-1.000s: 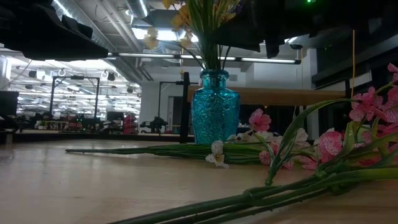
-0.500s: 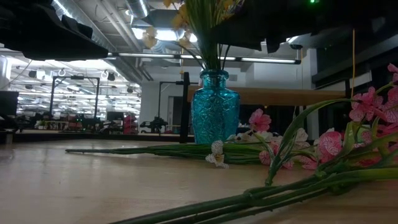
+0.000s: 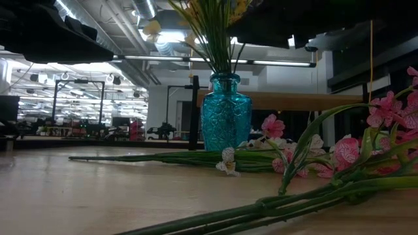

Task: Pick and place flowers into a vace then onto a shelf
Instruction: Put the white flowers into the blue vase

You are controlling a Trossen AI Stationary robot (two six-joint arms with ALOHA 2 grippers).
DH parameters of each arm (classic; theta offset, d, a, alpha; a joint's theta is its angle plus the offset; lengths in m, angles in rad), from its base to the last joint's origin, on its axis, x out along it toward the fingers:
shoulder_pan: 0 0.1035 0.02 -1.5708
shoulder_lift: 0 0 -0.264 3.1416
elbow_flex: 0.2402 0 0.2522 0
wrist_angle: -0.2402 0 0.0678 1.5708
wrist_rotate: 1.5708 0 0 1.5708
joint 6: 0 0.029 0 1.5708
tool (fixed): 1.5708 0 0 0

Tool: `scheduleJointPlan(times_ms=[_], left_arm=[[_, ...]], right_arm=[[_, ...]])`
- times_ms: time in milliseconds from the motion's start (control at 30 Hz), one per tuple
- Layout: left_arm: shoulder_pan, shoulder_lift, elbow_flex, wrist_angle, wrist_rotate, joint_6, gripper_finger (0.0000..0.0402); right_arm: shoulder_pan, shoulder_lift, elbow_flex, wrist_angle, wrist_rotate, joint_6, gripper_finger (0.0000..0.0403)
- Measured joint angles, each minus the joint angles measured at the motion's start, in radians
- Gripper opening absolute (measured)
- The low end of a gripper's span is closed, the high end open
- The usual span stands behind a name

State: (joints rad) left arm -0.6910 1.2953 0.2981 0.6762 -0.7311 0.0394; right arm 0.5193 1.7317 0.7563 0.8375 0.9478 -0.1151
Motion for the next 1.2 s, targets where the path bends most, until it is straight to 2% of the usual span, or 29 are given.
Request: scheduleJointPlan(times_ms=[100,267,400,600,833,933,1067,1200], left_arm=[[-0.002,0.0,0.0,-0.005,0.013,-0.048,0.0001],[-0.002,0.0,0.0,-0.044,0.117,-0.11,0.0004],[0.014,0.0,0.044,-0.171,0.132,-0.159,0.0001],[0.064,0.056,0.218,-0.478,0.244,-0.24,0.0002],[0.111,0.195,0.389,-0.615,0.334,-0.242,0.0005],[0.127,0.259,0.472,-0.708,0.372,-0.278,0.0005],[0.145,0.325,0.57,-0.855,0.365,-0.27,0.001],[0.162,0.363,0.596,-0.857,0.341,-0.221,0.0024]], right_arm=[[0.024,0.0,0.0,-0.003,0.0,0.001,0.0232],[0.07,0.0,0.0,-0.014,-0.003,0.039,0.0221],[0.093,0.0,0.0,-0.051,-0.006,0.113,0.0194],[0.094,0.0,0.0,-0.188,-0.027,0.288,0.0114],[0.095,0.0,0.0,-0.182,-0.028,0.244,0.0009],[0.095,0.0,0.0,-0.181,-0.029,0.24,0.0015],[0.095,0.0,0.0,-0.183,-0.029,0.236,0.0019],[0.095,0.0,0.0,-0.186,-0.035,0.234,0.0008]])
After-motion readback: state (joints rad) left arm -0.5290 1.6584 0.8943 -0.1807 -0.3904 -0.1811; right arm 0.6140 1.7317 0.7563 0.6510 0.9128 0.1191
